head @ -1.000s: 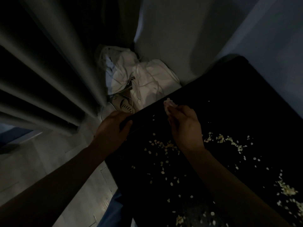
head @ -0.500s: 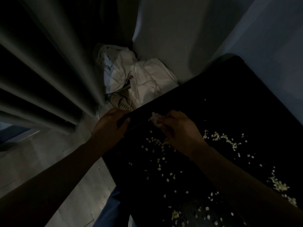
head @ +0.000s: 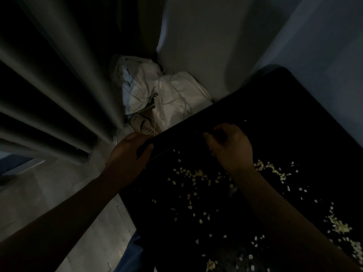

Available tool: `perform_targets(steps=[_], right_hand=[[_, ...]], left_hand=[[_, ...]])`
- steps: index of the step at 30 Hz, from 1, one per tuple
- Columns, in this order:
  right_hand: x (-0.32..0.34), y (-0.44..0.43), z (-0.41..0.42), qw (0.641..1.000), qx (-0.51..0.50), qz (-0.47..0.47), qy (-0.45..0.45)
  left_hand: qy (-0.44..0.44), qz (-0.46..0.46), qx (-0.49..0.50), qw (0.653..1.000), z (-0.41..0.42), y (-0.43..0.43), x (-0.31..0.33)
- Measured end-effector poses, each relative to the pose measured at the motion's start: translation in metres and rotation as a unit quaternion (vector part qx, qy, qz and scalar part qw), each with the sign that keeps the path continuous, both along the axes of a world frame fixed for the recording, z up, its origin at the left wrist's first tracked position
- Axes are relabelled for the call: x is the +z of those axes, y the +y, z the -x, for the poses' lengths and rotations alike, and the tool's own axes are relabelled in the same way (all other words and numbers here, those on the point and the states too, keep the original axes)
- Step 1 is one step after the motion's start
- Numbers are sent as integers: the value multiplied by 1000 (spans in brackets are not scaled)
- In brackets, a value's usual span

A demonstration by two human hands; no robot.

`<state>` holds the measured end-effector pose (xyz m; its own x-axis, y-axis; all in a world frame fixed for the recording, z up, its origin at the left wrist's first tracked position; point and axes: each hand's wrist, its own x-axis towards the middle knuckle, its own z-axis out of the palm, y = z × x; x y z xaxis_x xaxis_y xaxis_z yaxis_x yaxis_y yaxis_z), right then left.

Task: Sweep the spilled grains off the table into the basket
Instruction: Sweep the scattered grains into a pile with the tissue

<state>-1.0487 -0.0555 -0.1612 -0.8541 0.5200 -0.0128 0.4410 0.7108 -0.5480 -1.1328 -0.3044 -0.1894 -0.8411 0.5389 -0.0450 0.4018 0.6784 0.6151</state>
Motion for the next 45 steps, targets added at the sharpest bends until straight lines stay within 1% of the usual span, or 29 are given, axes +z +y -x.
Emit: perform_targets(steps=[3, 5, 7, 9, 13, 14, 17, 21, 26, 31, 32, 35, 36, 37, 39, 41, 43, 45], right_hand=[[-9, -10, 11, 996, -83, 7, 14], [-10, -15, 17, 992, -123, -3, -11], [-12, -18, 20, 990, -136, 2, -28], [-15, -18, 19, 992, -126, 31, -5], [-21, -20, 6, 983, -103, 138, 63], [-21, -21, 4, 982, -102, 141, 72], [-19, -26, 6, 985, -104, 103, 87], [-16, -36, 15, 988, -97, 85, 90], [-14, -35, 22, 989, -111, 78, 54], [-18, -17, 30, 977, -177, 103, 51], [-17, -20, 30, 980, -165, 101, 44], [-12, -41, 21, 992, -78, 94, 24], [-11, -43, 19, 994, -66, 87, 24], [-11, -40, 20, 993, -73, 84, 27], [-12, -29, 24, 988, -123, 87, 45], [-9, -24, 26, 985, -149, 72, 51], [-3, -22, 21, 984, -139, 102, 45], [7, -16, 12, 975, -130, 171, 53]], left_hand=[[7, -7, -6, 1000, 1, -2, -3], [11, -6, -7, 1000, 1, -3, -4], [16, -2, -1, 1000, 0, -1, -3], [14, 2, 7, 1000, -1, -1, -1], [9, -5, -1, 1000, -1, 1, 0], [9, -11, -2, 1000, -1, 1, 1], [0, -16, 1, 1000, 0, 0, 2], [3, -1, 3, 1000, -1, 1, 0], [-3, -7, -3, 1000, 0, 0, 1], [-8, -1, 3, 1000, 0, 1, 4], [-8, 1, 6, 1000, -1, 1, 3], [-1, 6, 9, 1000, -1, 1, 3], [0, 6, 7, 1000, -1, 2, 3], [-5, 5, 6, 1000, -1, 1, 2], [-25, 2, 6, 1000, 1, 1, 2], [-20, -9, 2, 1000, 0, 0, 3], [-16, -16, -5, 1000, -1, 0, 4], [-26, -16, -7, 999, -1, 0, 4]])
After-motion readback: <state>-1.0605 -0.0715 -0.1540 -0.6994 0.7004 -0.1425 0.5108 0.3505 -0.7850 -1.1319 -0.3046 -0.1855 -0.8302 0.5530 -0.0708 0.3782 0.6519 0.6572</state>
